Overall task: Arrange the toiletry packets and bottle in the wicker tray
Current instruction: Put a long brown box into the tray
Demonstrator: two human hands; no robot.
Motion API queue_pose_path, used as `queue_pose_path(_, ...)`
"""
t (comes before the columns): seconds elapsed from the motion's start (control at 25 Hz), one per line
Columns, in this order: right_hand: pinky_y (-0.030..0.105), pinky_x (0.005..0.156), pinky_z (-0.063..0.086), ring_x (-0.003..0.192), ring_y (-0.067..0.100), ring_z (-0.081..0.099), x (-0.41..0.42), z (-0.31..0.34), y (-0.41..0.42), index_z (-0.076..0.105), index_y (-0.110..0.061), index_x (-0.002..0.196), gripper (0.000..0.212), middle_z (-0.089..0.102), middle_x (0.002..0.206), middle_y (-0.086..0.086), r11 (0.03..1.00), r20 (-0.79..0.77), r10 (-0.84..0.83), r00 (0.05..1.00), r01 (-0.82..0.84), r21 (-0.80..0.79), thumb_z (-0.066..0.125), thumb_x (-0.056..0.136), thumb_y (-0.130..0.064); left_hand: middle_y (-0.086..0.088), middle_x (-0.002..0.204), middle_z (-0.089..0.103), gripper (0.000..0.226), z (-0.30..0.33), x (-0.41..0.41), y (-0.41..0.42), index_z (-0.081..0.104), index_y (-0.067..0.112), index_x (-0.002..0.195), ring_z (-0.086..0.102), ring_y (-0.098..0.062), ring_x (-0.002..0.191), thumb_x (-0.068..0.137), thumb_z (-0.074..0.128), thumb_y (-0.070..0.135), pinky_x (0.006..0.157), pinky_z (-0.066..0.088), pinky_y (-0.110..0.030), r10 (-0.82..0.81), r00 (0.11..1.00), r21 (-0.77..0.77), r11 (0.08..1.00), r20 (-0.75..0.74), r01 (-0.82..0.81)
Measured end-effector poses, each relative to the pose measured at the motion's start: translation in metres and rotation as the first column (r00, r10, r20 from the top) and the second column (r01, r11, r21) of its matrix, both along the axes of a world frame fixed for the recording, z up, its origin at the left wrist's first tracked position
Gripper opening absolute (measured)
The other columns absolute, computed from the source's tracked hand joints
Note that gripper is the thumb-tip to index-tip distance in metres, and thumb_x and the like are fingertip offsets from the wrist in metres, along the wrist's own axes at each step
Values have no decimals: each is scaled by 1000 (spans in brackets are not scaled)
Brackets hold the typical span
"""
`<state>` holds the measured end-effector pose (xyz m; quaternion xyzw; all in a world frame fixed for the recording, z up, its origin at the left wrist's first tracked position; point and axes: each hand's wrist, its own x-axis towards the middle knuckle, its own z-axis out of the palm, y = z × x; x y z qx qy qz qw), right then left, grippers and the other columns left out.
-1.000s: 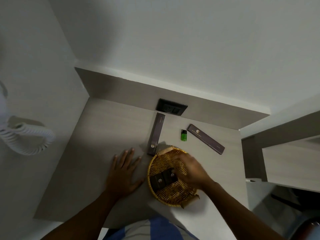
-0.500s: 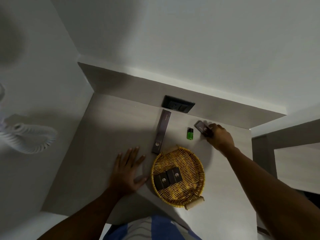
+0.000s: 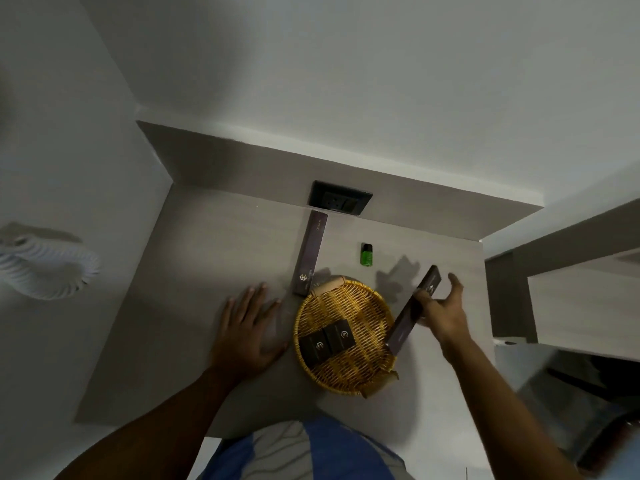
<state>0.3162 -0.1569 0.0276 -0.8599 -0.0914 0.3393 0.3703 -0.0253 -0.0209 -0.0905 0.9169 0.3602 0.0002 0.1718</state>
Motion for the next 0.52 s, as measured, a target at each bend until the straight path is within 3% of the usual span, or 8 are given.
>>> queue_pose_path(0.16,57,85,56,108,42,61,-29,-10,-11,-1,-36,151,87,43,145,26,999,-123,-42,992,39,-28,61,90,-27,-12,167,16,87,1,-1,0,31,25,154,13,-33,153,86,29,79,119,15,-59,0,1000,-2,1000,-29,0)
queue_pose_path(0.24,55,85,57,115,43,57,-31,-10,-12,0,-33,152,86,37,150,22,998,-121,-14,993,8,-54,60,91,-27,-13,166,16,87,1,-1,1,33,24,154,12,-33,153,85,33,78,118,16,-61,-7,999,-5,1000,-31,7)
queue_pose_path(0.4,58,84,56,107,41,60,-33,-6,-11,26,-25,141,65,53,134,20,987,39,88,995,-81,-142,62,87,-32,-12,166,18,86,-2,-1,1,35,25,153,12,-32,153,84,38,77,119,15,-59,-4,1000,-1,1000,-19,4)
queue_pose_path(0.52,56,83,56,96,41,63,-42,-11,-11,33,-15,126,63,61,117,20,973,158,124,980,-89,-214,69,80,-38,-11,166,16,84,-4,-2,1,35,26,153,12,-31,153,85,40,75,120,13,-57,7,1000,9,1000,6,-7)
